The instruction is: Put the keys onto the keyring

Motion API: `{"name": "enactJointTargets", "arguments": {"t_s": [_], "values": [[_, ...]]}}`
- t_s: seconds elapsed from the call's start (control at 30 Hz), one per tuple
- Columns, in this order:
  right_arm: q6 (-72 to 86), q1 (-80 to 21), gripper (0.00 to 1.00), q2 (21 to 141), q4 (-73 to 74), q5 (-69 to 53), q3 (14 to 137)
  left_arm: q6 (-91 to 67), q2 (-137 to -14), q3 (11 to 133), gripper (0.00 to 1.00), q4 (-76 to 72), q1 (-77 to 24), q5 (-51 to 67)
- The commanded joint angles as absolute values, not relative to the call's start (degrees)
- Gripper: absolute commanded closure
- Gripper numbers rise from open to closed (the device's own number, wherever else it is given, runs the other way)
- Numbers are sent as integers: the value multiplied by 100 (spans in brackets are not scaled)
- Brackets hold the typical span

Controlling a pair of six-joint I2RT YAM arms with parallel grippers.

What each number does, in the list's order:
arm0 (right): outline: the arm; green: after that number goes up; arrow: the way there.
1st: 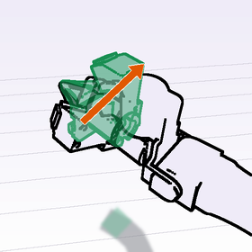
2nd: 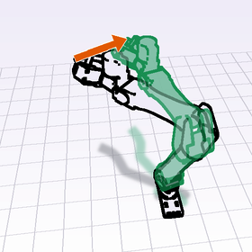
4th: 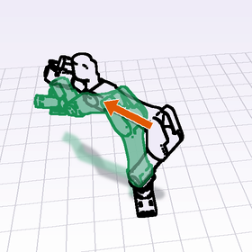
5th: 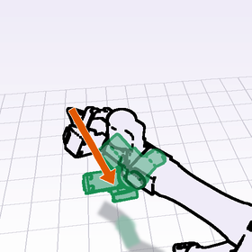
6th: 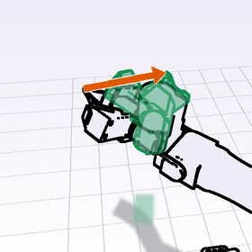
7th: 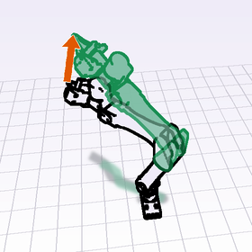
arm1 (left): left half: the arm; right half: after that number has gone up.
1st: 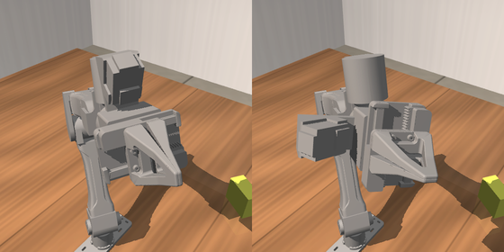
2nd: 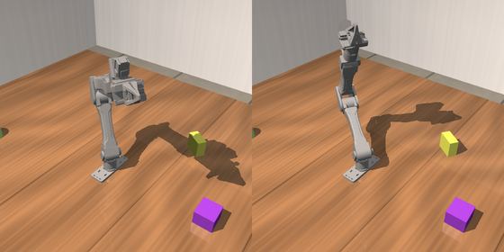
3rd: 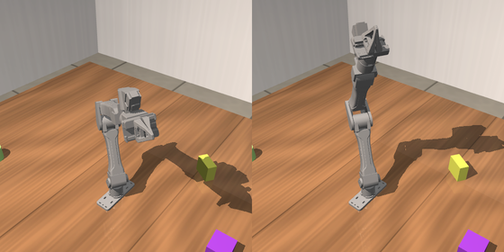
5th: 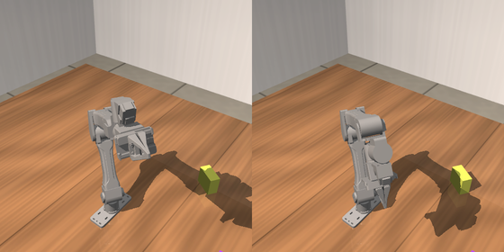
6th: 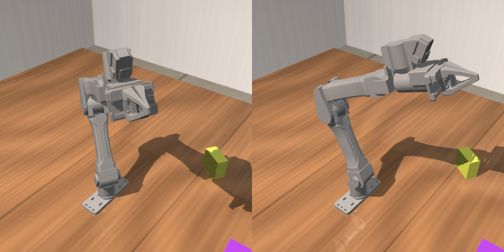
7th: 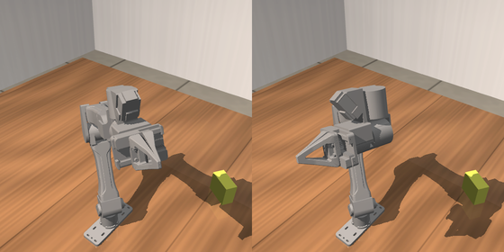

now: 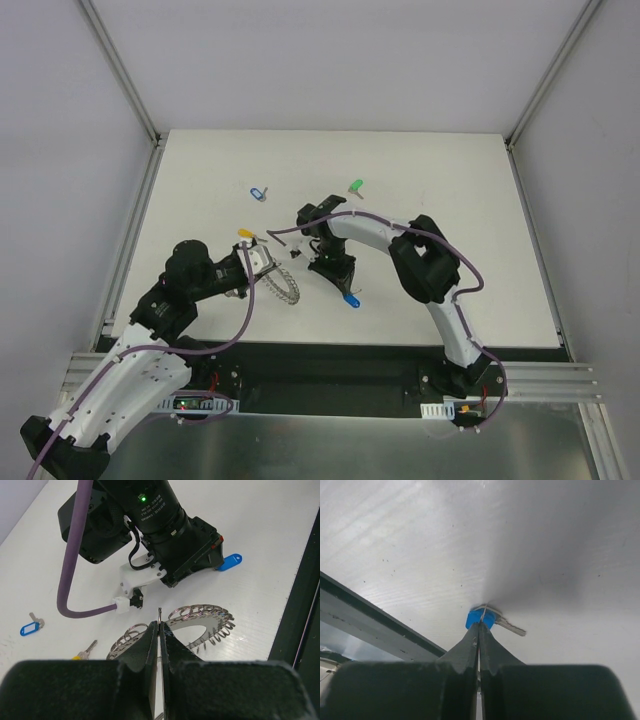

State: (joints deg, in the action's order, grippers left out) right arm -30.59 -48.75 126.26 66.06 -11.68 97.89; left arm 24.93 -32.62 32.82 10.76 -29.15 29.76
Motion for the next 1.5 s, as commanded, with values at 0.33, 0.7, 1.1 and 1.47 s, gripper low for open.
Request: {"name": "enactJointTargets", "arguments": {"t_s": [0.33,0.7,1.1,1.47], "values": [[-2628,-4983,71,12132,6163,-615,9863,2496,-3278,3349,100,896,-2883,2848],[-2435,-4887,61,10021,3965,-800,7747,2470,-3340,3340,100,870,-2883,2813],[-2303,-4922,61,9597,1855,-642,6232,2391,-3314,3358,100,870,-2883,2733],[-2241,-5071,64,9817,1925,-545,6222,2399,-3296,3331,100,870,-2883,2628]]}}
